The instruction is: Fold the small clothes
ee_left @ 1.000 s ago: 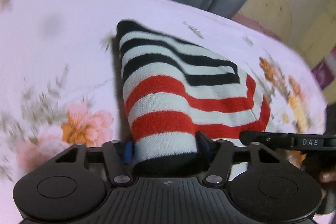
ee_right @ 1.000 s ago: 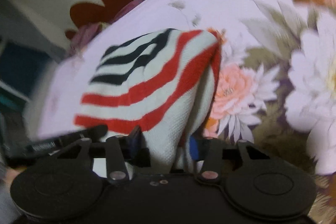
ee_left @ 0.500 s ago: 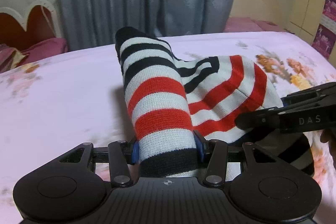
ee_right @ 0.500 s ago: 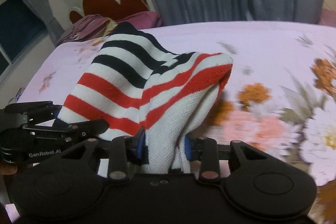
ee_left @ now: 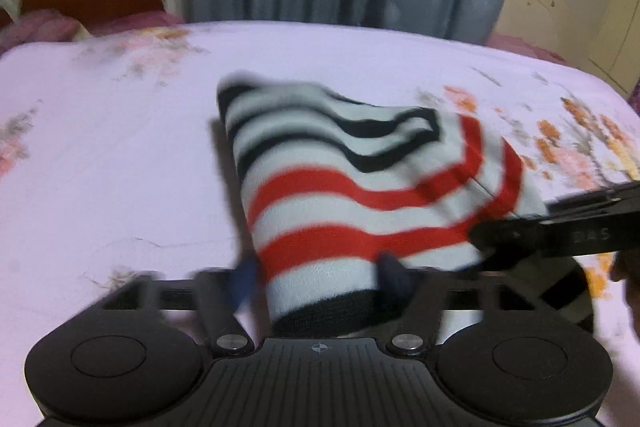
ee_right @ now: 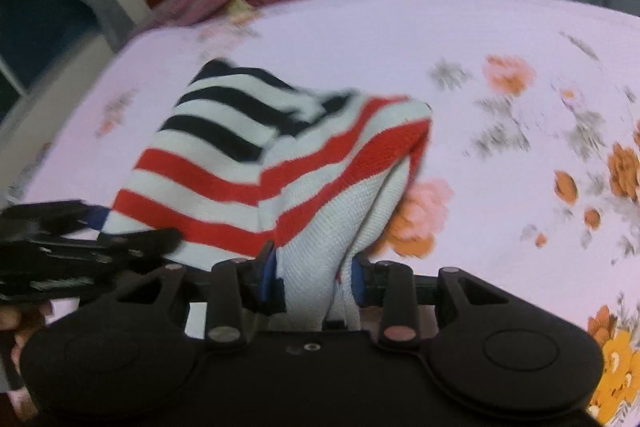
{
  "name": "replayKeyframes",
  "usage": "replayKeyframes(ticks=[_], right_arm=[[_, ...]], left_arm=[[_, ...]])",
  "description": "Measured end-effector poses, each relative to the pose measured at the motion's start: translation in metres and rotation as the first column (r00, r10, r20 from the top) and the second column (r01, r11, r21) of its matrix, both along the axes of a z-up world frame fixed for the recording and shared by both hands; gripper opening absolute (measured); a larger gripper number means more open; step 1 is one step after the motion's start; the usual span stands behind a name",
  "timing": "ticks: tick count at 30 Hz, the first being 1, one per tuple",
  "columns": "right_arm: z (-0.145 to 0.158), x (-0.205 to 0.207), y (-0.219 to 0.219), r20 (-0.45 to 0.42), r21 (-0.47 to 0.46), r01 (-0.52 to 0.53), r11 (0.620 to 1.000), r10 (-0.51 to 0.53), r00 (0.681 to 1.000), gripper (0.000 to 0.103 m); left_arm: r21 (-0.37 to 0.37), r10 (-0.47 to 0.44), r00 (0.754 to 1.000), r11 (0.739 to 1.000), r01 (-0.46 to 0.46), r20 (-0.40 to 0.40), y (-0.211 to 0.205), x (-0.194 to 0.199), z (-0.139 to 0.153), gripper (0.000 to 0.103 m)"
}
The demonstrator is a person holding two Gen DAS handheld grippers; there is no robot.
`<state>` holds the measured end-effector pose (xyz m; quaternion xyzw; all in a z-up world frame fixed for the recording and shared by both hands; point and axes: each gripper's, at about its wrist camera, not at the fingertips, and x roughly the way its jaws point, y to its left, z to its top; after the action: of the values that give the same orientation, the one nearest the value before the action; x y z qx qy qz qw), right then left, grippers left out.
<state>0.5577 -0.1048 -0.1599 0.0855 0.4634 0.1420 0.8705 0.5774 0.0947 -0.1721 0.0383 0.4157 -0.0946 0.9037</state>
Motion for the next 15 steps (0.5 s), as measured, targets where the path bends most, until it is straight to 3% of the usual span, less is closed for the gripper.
replayKeyframes(ticks=[1,5,8,10,12,13,15], right_arm=[[-0.006,0.001,-0.006,-0.016,0.028,0.017,0.999,-0.016,1.0,0.034],[-0.013,-0.001,-0.019,-0.036,0.094,0.052,0.994,-0.049,0.998,0.036],[-0.011,-0.001,-0.016,-0.036,0.083,0.068,0.994,-0.065,0.997,0.039],[-0.001,-0.004,-0.019,-0.029,0.065,0.075,0.995,-0.074,0.997,0.051],[0.014,-0.017,-0.016,0.041,0.001,0.112,0.994,-0.112,0.993,0.058],[0.022,-0.018,-0.017,0.081,-0.026,0.127,0.992,-0.125,0.989,0.047],[0.035,-0.011,-0.016,0.123,-0.049,0.131,0.99,-0.125,0.985,0.029]], left_arm=[[0.016,0.002,1.0,1.0,-0.003,0.023,-0.002,-0.002,-0.005,0.089],[-0.082,0.01,1.0,0.997,-0.01,-0.004,0.006,0.005,-0.018,0.083],[-0.071,-0.016,1.0,0.997,0.015,-0.011,0.005,0.012,-0.012,0.083],[-0.034,-0.012,0.998,0.999,0.014,0.054,0.015,0.001,0.005,0.083],[-0.041,-0.026,0.991,0.999,0.032,0.133,0.021,-0.002,0.024,0.078],[-0.07,-0.036,0.987,0.996,0.048,0.157,0.024,0.003,0.031,0.061],[-0.083,-0.07,0.986,0.993,0.083,0.151,0.021,0.021,0.034,0.048]])
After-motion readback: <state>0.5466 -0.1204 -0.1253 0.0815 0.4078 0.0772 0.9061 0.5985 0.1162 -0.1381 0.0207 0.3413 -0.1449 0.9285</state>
